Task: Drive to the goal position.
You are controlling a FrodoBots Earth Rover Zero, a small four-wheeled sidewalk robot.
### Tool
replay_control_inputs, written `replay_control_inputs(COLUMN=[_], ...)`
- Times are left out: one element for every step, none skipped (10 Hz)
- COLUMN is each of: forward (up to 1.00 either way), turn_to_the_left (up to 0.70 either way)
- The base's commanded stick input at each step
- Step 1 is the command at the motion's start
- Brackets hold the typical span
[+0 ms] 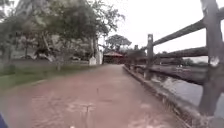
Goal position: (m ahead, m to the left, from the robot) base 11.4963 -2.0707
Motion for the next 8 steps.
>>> replay_control_inputs(forward=[1.0,1.0,1.0,1.0,1.0,1.0,1.0,1.0], turn_to_the_left=[0.0,0.0,0.0,0.06,0.09,0.0,0.04,0.0])
